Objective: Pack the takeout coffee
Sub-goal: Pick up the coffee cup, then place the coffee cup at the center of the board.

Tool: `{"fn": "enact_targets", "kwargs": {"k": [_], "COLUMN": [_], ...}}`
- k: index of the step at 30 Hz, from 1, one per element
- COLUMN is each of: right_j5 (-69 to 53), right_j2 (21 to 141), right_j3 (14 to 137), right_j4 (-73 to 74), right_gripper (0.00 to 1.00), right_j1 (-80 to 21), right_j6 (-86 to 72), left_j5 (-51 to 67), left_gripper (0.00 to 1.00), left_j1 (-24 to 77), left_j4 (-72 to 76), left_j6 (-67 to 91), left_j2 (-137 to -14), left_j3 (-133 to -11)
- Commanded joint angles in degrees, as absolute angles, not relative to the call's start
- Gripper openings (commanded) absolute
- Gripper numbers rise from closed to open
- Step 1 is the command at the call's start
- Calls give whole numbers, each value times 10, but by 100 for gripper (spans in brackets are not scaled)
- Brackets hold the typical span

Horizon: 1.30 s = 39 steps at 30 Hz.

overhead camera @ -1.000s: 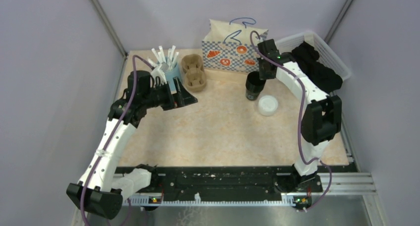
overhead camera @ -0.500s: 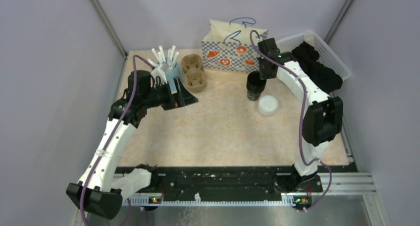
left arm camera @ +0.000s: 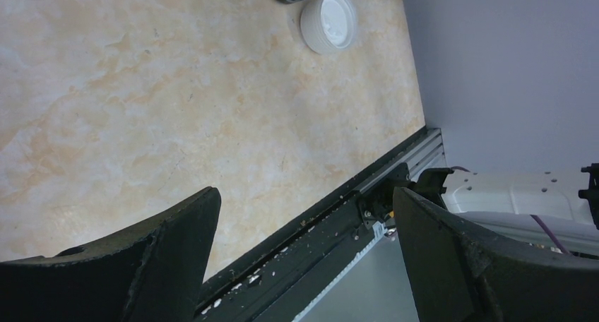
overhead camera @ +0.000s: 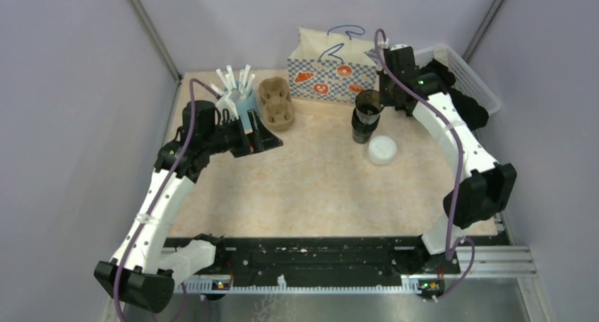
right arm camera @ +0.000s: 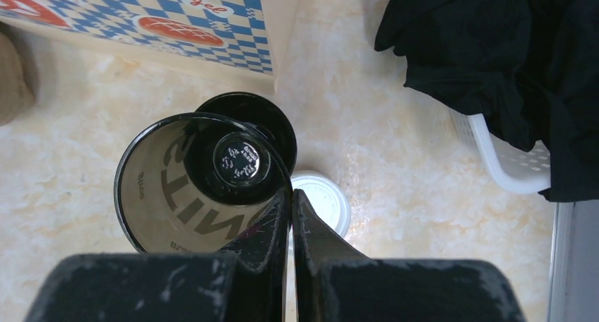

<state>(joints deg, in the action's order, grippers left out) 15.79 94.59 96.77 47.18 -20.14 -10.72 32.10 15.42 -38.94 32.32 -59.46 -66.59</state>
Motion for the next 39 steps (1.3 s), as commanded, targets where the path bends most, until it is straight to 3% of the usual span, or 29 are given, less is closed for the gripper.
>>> {"fn": "enact_targets", "kwargs": {"k": [1,8,14,23,37,38,39], "right_j5": [133,102,113,169,219,219,218], "right_j2": [869,784,739,725,718,718,718], "right_j3": [1000,986,813,649,548,549,553], "right_j4": [491,520,468,394,318,320,325], "right_gripper": [0,0,0,0,0,2,11], "right_j1": [-213,-307,-456,-576,-605,-606,-606], "right_j6": [-103,-64,-133,-222,-255,-259,-264], "left_j5": [319,322,327,333,347,348,347], "left_gripper": [99,99,99,99,99,99,99], "left_j1": [156,156,156,157,157,157,157], "left_j4": [-371,-377,-382,-399,-406,-405,-406], "left_j6": [330,327,334,358,360,359,357], "left_j2": [-584,-579,-561,-505,-496,-497,-499], "left_j3": [-672,-668,-661,-627,-624,-624,-624]}}
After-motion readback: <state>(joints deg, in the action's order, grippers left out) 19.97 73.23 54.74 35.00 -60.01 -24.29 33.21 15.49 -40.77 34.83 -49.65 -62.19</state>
